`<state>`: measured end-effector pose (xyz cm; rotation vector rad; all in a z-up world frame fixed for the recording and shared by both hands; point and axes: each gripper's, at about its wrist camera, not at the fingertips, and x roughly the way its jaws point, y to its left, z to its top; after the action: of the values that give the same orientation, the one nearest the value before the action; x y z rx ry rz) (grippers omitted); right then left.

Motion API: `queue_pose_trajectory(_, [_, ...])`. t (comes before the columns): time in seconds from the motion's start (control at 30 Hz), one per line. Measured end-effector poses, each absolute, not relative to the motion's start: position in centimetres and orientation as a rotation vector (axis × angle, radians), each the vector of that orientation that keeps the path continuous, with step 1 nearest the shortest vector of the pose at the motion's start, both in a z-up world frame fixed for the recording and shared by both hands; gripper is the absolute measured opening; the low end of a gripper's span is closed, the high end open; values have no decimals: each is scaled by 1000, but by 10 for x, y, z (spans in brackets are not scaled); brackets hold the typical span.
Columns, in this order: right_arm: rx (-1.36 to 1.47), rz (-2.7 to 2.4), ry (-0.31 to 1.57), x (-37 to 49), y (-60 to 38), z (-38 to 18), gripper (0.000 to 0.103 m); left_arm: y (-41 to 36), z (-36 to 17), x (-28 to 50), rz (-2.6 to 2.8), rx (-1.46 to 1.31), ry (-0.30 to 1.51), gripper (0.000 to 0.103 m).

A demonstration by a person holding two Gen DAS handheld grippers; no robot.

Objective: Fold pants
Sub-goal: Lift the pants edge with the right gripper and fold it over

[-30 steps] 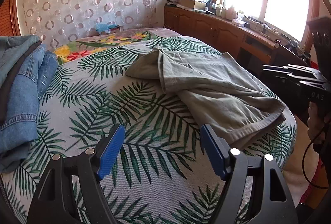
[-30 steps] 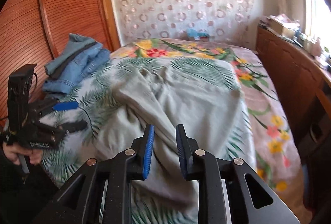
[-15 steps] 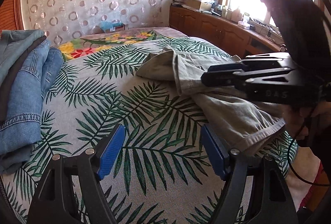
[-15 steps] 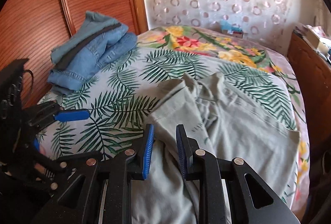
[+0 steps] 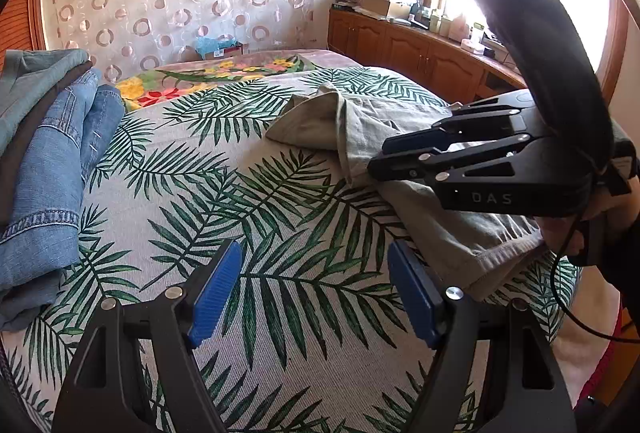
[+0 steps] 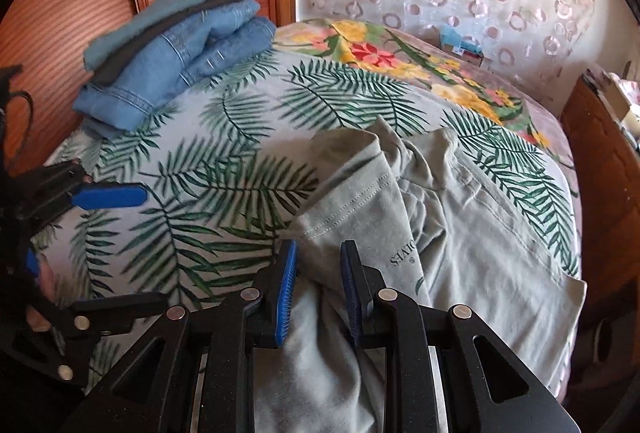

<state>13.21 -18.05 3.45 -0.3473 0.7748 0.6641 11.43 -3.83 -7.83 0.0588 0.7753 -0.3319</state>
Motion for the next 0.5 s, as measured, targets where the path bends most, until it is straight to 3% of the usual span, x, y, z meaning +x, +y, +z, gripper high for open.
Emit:
queue_pose_trajectory(0.1, [-334, 661, 757, 131, -181, 36, 23, -38, -78, 113, -333, 62, 777, 76])
queue_pose_trajectory(0.13, [-324, 666, 751, 130, -182, 37, 19, -38, -78, 113, -334, 62, 778, 76])
queue_pose_trajectory(0.17, [-309, 671, 738, 129, -184, 39, 5, -38, -78, 113, -334, 62, 779, 76])
queue_pose_trajectory(0.5, [-275, 686, 690, 120, -195, 47, 0, -38, -78, 113, -332, 61, 777, 76])
